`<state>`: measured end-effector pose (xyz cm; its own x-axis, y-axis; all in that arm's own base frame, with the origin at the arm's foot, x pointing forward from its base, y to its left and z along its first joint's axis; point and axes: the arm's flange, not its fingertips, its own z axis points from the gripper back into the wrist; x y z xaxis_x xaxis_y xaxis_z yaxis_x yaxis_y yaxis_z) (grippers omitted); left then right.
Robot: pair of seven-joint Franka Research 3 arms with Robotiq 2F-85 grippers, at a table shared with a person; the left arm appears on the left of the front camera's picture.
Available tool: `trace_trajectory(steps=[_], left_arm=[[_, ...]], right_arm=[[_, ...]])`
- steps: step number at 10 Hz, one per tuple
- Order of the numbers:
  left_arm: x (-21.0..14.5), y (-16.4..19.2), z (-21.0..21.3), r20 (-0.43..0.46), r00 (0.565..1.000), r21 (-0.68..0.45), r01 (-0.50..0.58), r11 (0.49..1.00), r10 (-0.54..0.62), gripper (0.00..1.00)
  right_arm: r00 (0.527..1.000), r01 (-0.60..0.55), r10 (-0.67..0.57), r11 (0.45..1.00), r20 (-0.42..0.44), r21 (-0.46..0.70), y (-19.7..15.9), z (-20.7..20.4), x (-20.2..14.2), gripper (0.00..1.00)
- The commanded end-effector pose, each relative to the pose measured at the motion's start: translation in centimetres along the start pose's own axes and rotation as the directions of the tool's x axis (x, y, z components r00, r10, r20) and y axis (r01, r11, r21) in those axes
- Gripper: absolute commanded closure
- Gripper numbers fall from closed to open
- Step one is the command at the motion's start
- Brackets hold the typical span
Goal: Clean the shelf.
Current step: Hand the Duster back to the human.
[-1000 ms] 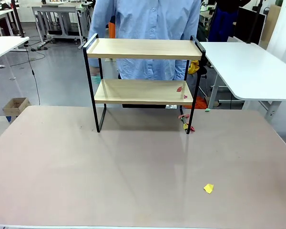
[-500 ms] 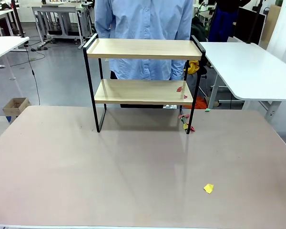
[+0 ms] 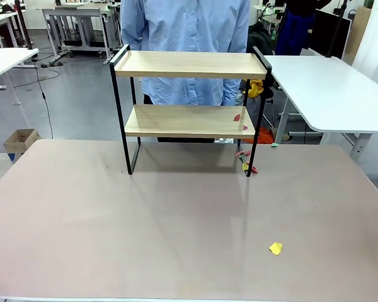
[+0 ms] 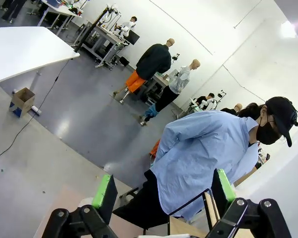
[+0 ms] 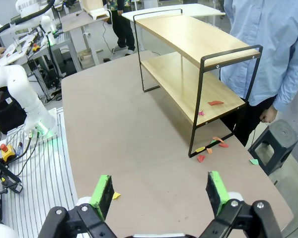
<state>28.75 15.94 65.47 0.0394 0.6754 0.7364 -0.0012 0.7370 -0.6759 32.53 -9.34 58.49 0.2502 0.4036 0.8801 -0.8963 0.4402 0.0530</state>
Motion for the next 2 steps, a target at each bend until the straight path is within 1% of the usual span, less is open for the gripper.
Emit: trace_trajectory(steps=[1,2], left_arm=[[-0.05,-0.07,-0.08,0.004,1.0,-0.001,0.002,1.0,-0.002,0.0],[-0.05,-0.07,-0.08,0.004,1.0,-0.001,0.002,1.0,-0.002,0.0]], right_arm=[[1.0,-0.026,0.026,1.0,0.008,-0.002,-0.15,0.18,0.06,0.0],[1.0,-0.026,0.026,1.0,0.008,-0.002,-0.15,0.18,0.06,0.0]])
